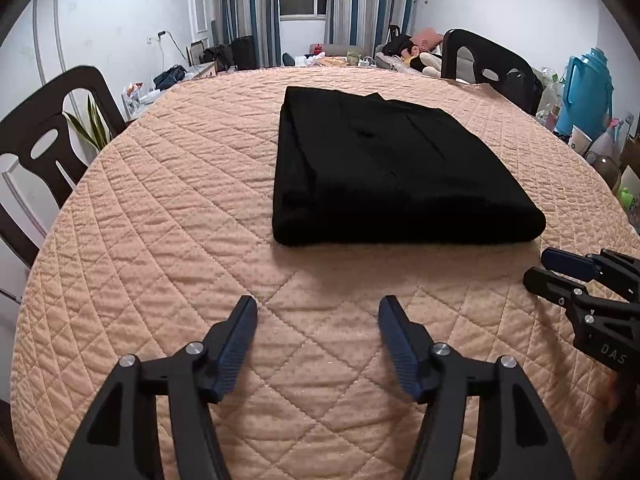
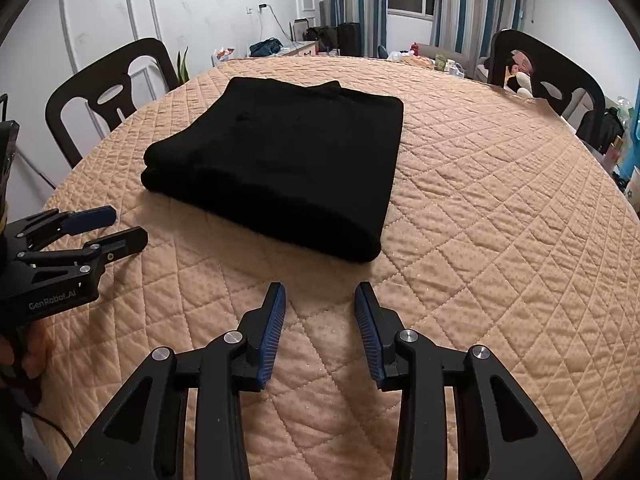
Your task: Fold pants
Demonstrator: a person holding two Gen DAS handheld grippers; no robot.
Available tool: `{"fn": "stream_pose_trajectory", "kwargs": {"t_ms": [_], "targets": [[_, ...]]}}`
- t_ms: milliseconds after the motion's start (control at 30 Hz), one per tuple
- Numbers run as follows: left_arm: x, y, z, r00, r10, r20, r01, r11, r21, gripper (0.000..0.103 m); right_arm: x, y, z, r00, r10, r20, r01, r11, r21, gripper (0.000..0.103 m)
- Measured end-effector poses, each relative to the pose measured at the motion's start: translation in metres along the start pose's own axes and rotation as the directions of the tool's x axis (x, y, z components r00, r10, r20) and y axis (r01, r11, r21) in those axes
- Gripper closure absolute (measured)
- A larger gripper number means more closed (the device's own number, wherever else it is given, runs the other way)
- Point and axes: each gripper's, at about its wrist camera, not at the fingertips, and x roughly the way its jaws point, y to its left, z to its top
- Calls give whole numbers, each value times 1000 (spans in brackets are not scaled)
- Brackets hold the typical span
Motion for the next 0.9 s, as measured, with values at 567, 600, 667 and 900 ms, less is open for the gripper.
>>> {"fn": "stream_pose_trajectory", "kwargs": {"t_ms": [567,600,667,900], "targets": [[3,-1,0,1000,14,-14,-14,1000,21,24,1,0,-1,1000,0,1,0,1000,2,65],[4,0,1,1000,14,-14,-14,1000,21,23,1,0,-1,1000,0,1,0,1000,3,65],[3,0,1,1000,15,-14,-15,1000,21,23,0,1,-2,1000,0,1,0,1000,2,65],[6,0,1,999,30,-18,-30,999,18,18,1,1,-2,1000,1,1,-1,1000,3,65]]}}
